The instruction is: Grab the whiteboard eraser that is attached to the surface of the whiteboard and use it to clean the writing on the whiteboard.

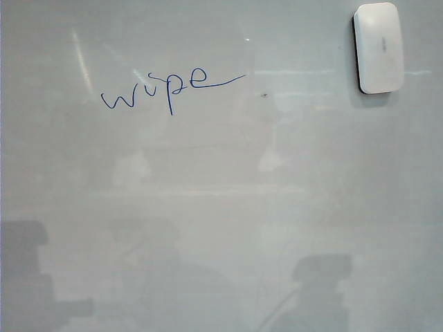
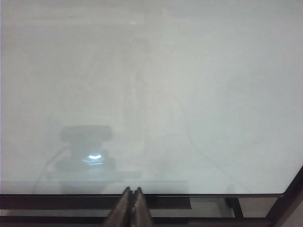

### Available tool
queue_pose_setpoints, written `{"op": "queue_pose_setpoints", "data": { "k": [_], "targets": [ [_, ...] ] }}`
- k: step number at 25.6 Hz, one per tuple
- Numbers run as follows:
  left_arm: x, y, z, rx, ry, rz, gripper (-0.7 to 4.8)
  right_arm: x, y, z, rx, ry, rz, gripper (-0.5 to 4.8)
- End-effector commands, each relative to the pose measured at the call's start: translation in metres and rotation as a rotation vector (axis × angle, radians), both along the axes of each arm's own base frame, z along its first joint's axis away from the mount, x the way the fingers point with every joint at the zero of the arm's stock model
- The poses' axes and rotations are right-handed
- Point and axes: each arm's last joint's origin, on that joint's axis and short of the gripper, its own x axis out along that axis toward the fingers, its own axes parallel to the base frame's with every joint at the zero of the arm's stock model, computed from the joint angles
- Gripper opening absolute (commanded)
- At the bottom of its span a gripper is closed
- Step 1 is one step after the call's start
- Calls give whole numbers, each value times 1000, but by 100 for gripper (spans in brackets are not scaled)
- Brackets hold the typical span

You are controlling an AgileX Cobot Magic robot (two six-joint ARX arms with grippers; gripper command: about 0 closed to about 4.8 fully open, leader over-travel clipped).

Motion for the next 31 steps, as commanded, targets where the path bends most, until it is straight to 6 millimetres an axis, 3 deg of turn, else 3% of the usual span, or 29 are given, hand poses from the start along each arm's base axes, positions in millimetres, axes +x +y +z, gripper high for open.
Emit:
{"op": "queue_pose_setpoints", "data": {
  "k": [1, 9, 12, 17, 22, 23, 26, 31],
  "targets": [
    [0, 0, 0, 1, 0, 3, -5, 0, 0, 1, -2, -5, -1, 0],
    [0, 0, 1, 0, -3, 3, -5, 0, 0, 1, 1, -6, 0, 0],
    [-1, 0, 10, -6, -38, -13, -5, 0, 0, 2, 5, -8, -1, 0],
    [-10, -2, 62, 8, -298, -37, -5, -2, 0, 13, 65, -35, -5, 0],
    [-36, -4, 123, -91, -480, -83, -5, -11, 1, 51, 312, -134, 26, -1],
    [-49, -6, 144, -115, -545, -124, -5, -16, 2, 67, 364, -173, 83, -1],
    [-74, -9, 175, -170, -609, -219, -4, -26, 6, 91, 366, -222, 238, -1],
    [-98, -12, 195, -181, -526, -253, -5, -51, 6, 134, 168, -342, 317, -1]
  ]
}}
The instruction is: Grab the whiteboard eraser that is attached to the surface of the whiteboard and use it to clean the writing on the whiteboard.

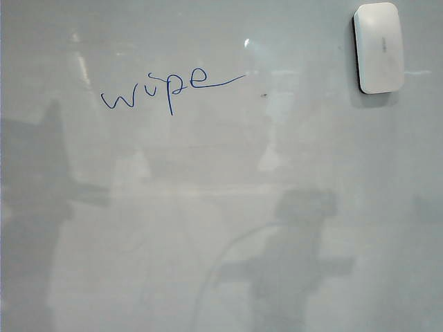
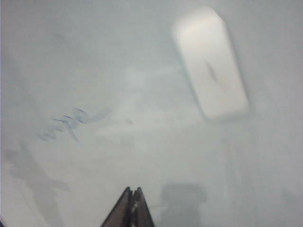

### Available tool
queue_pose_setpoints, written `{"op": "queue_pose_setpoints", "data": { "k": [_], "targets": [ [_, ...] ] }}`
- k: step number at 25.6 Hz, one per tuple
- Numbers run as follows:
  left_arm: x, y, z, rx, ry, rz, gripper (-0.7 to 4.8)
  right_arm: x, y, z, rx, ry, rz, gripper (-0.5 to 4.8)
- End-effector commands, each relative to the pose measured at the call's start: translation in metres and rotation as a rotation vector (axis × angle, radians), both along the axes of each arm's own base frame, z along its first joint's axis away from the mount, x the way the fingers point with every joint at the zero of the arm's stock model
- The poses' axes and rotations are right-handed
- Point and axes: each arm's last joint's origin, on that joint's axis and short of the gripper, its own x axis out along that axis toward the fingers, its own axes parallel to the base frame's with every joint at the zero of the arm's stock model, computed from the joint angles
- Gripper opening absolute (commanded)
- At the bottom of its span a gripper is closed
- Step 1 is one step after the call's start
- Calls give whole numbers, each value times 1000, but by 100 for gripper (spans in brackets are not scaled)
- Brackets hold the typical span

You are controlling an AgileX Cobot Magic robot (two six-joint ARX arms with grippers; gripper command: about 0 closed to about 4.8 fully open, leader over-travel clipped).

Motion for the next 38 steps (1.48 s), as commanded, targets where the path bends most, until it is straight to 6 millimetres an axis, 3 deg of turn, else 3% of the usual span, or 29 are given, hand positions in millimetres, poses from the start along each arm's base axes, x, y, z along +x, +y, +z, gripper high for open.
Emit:
{"op": "queue_pose_setpoints", "data": {
  "k": [1, 4, 8, 14, 21, 27, 35, 38],
  "targets": [
    [-5, -1, 0, -9, 164, -15, -5, -18, -2, 28, -190, -103, -61, -1],
    [4, -3, -1, 139, 402, -76, -5, -34, -8, 70, -398, -92, -259, -2],
    [28, -5, 2, 228, 598, -217, -5, -23, -7, 102, -532, -32, -261, -2],
    [35, -6, 13, 342, 604, -269, -5, 6, -7, 119, -568, 48, -297, -1],
    [25, -5, 8, 429, 622, -206, -4, 62, -3, 105, -569, 151, -263, 23],
    [15, -6, 5, 443, 617, -195, -3, 89, 6, 82, -433, -1, -251, 45],
    [-7, -5, -1, 390, 547, -113, -1, 97, 18, 42, -355, -79, -247, 64],
    [-10, -5, -6, 395, 535, -105, -1, 99, 18, 38, -351, -86, -252, 70]
  ]
}}
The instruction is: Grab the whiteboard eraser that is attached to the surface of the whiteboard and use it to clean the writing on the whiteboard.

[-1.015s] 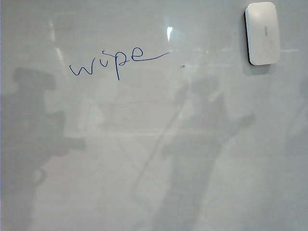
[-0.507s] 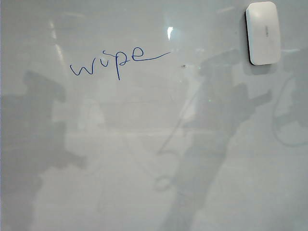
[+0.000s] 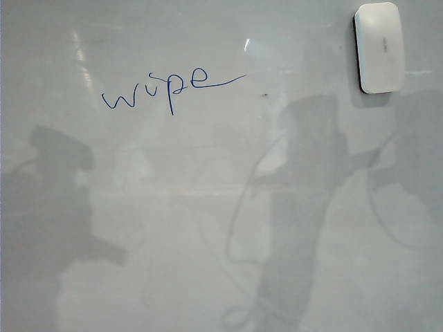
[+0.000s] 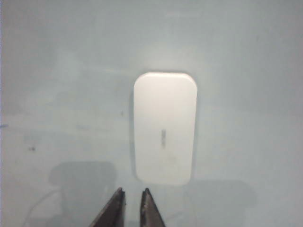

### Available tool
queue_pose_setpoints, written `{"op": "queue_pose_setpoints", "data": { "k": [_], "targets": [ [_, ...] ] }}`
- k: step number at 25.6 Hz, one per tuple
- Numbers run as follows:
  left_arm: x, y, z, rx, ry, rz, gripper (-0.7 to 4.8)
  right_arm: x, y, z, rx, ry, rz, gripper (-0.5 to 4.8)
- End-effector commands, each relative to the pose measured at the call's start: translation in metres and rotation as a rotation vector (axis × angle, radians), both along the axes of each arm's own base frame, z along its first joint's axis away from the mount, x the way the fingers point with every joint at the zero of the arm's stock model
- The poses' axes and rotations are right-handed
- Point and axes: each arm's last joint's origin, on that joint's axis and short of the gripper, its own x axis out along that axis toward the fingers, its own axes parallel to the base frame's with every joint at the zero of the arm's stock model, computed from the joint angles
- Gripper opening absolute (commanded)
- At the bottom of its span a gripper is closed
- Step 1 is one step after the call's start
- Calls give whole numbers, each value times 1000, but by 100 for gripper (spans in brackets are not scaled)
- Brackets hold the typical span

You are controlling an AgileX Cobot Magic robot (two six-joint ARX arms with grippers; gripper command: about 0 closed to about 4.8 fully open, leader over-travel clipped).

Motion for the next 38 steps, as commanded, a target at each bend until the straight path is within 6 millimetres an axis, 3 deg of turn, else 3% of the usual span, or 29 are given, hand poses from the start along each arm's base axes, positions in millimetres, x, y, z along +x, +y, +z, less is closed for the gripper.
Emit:
{"op": "queue_pose_setpoints", "data": {
  "k": [1, 7, 9, 15, 19, 27, 38],
  "targets": [
    [-2, 0, -2, -2, -18, 11, -1, 3, 0, 2, 16, -46, -17, 92],
    [10, 1, -13, -5, 4, 12, -1, 27, 5, -4, 23, -66, -37, 251],
    [14, 1, -19, -5, 24, 12, -2, 34, 6, -8, 21, -61, -29, 280],
    [16, 1, -30, -8, 105, 10, -2, 56, 11, -18, 24, -73, -32, 284],
    [16, 1, -31, -9, 120, 10, -2, 71, 13, -25, 25, -73, -44, 335],
    [16, 1, -31, -9, 120, 10, -2, 102, 17, -16, 12, -52, -134, 360],
    [16, 1, -31, -9, 120, 10, -2, 125, 25, -22, -15, -11, -141, 360]
  ]
}}
